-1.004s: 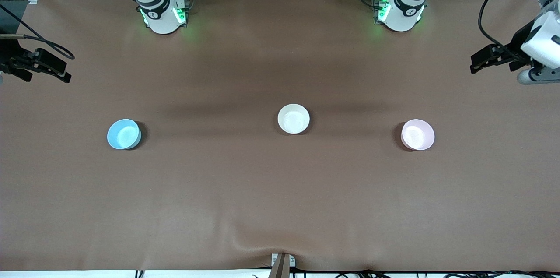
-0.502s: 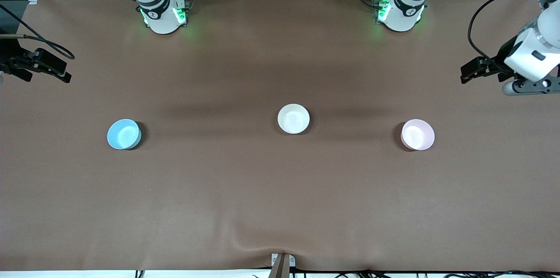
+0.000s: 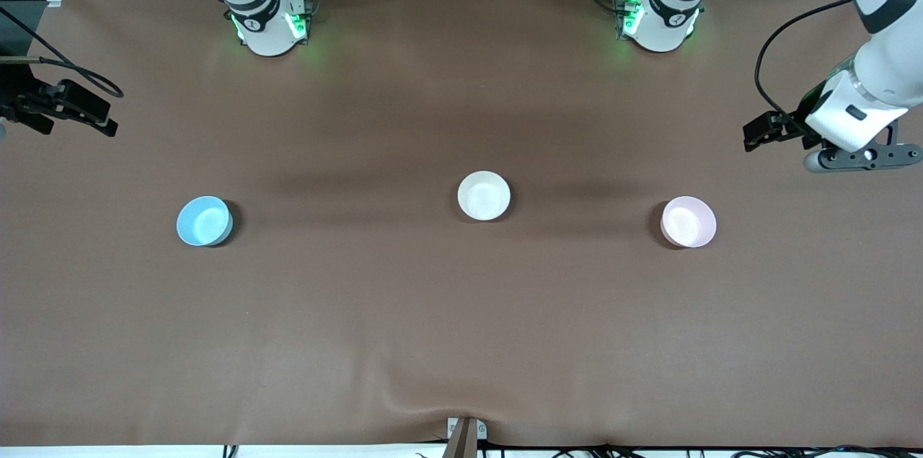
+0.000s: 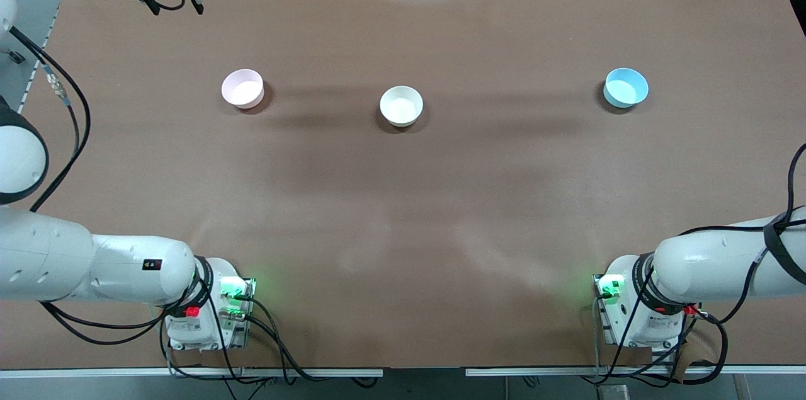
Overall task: Stack pink and blue bowls on white bowl
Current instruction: 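Move the left gripper toward the pale pink bowl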
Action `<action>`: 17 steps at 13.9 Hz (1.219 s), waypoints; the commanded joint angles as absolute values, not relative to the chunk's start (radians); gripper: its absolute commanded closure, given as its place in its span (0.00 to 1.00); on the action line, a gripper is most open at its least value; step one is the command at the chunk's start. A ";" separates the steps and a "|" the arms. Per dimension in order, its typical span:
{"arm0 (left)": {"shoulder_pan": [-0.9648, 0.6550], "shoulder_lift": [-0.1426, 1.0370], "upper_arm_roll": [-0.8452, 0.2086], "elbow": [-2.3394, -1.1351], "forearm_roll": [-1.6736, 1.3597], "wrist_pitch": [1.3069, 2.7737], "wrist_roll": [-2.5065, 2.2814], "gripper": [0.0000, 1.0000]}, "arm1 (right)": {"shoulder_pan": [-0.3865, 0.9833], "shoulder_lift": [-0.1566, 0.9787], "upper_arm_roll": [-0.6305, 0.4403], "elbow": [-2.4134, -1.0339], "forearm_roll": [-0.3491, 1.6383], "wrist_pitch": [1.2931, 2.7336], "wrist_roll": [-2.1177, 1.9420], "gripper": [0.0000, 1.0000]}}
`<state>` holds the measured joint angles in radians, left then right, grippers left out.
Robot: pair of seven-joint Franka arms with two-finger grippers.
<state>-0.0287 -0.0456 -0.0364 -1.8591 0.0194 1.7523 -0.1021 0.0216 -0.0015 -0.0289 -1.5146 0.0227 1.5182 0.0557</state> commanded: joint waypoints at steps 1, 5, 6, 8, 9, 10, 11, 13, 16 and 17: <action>-0.021 -0.055 -0.037 -1.907 0.012 1.810 -0.084 0.00 | 0.003 0.003 -0.017 -1.503 0.026 1.511 0.055 0.00; 0.003 -0.028 -0.035 -1.921 0.014 1.842 -0.084 0.00 | 0.002 0.003 -0.017 -1.503 0.026 1.509 0.055 0.00; 0.003 -0.025 -0.035 -1.930 0.014 1.853 -0.084 0.00 | 0.002 0.003 -0.017 -1.505 0.026 1.509 0.055 0.00; 0.008 -0.018 -0.035 -1.951 0.014 1.885 -0.084 0.00 | 0.002 0.005 -0.017 -1.505 0.026 1.511 0.055 0.00; 0.011 -0.014 -0.035 -1.969 0.014 1.913 -0.084 0.00 | 0.002 0.005 -0.017 -1.505 0.026 1.511 0.055 0.00; 0.011 -0.011 -0.035 -1.991 0.014 1.946 -0.084 0.00 | 0.002 0.005 -0.017 -1.505 0.026 1.511 0.055 0.00; 0.011 -0.005 -0.035 -2.014 0.015 1.985 -0.084 0.00 | 0.003 0.008 -0.017 -1.505 0.026 1.511 0.055 0.00; 0.014 0.014 -0.035 -2.058 0.021 2.057 -0.083 0.00 | 0.003 0.008 -0.017 -1.503 0.026 1.511 0.055 0.00; 0.038 0.047 -0.035 -2.091 0.025 2.114 -0.083 0.00 | 0.003 0.008 -0.017 -1.503 0.026 1.511 0.055 0.00; 0.038 0.063 -0.035 -2.089 0.026 2.118 -0.083 0.00 | 0.003 0.008 -0.017 -1.503 0.026 1.511 0.055 0.00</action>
<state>0.0271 0.0483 -0.0326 -2.0824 0.0194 2.0951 -0.1021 0.0214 0.0038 -0.0297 -1.5146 0.0227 1.5175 0.0557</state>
